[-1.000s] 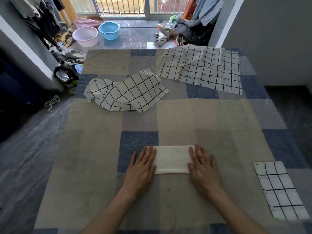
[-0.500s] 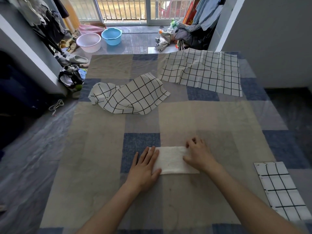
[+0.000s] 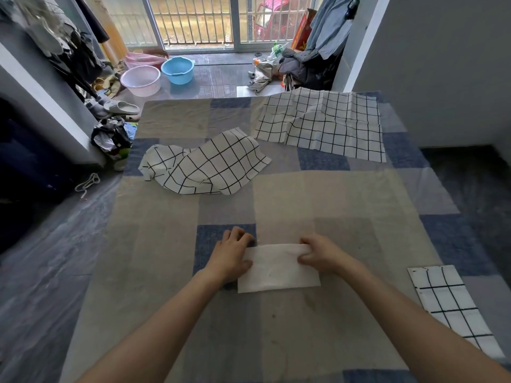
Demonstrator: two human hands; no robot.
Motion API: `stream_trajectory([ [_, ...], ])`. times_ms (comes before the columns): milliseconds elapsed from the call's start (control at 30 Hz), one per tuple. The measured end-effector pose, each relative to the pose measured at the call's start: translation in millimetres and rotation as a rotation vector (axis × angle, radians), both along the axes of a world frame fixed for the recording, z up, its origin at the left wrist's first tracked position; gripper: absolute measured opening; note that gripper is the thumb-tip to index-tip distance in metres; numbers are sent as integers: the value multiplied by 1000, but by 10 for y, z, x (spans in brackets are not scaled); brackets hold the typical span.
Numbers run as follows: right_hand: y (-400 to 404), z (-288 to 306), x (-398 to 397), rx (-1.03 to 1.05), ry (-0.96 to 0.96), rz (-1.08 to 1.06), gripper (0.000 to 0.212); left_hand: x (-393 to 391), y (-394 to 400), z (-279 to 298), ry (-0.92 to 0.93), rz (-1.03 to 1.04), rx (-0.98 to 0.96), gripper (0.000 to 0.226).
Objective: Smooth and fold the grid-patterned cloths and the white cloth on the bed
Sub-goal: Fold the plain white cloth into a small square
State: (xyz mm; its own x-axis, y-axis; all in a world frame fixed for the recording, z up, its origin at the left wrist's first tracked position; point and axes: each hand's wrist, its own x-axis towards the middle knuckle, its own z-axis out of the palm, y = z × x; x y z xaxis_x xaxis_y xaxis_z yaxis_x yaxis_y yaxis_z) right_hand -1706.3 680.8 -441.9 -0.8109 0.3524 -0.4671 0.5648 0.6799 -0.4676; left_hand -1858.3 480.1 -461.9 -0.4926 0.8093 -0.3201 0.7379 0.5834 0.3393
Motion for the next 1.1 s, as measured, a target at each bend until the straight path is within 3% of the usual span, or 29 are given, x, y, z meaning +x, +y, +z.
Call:
stream_trajectory([
  [167,3,65,141,-152,163,-29,29,-90,52,55,-30,-93,42,18],
  [300,33,162,208,-125,408,-128,20,-136,67,208,-167,19,294,29],
  [333,28,194,243,-65,489,-147,14,-134,52,243,-139,34,391,28],
  [433,-101,158,463,41,681,-192,24,-38,-92,287,96,-74,571,17],
  [500,-268,0,673,92,664,-111,26,77,-260,167,170,-238,540,15],
  [633,-523,-440,1112,202,532,114,25,376,-629,-148,127,-435,364,16],
  [900,-816,-332,1382,281,482,147,29,715,-889,-68,223,-471,318,12],
  [1100,-979,-300,1615,330,453,154,24,961,-1079,-39,199,-449,230,31],
])
